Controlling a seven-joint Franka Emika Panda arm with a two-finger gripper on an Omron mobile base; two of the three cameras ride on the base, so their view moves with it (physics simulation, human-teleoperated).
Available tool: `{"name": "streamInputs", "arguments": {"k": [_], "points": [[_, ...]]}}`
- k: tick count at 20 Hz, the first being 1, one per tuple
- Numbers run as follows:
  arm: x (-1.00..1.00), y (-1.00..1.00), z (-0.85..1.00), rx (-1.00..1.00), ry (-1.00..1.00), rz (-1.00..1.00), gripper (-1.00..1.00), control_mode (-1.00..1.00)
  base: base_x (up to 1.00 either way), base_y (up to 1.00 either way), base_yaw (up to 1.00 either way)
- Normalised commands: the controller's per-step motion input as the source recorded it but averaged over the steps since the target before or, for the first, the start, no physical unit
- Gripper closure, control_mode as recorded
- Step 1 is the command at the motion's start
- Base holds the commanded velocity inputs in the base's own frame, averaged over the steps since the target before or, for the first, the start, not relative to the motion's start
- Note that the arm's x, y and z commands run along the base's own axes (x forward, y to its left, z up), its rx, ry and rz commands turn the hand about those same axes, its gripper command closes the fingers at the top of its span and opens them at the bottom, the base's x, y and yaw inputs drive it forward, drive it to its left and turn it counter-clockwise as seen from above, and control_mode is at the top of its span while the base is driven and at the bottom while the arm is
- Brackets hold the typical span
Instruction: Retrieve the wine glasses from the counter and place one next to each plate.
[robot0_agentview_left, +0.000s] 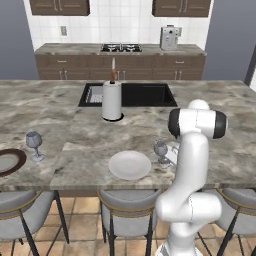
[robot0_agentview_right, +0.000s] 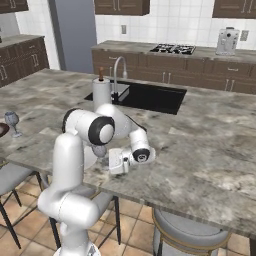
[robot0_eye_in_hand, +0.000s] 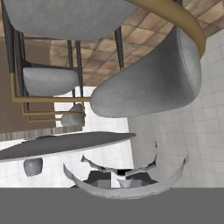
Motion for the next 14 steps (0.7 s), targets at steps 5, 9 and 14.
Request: {"name": "streamInputs", "arguments": {"k": [5,9,14], "points": [[0.00,-0.43,-0.48,0.00,-0.02,0.06,-1.00,-1.00,0.00,0.00,0.00],[0.07,-0.47,-0.23,0.06,-0.06,0.00,-1.00,-1.00,0.00,0.00,0.00],[0.23,-0.55,-0.25,0.10,-0.01,0.00,-1.00,-1.00,0.00,0.00,0.00]]}}
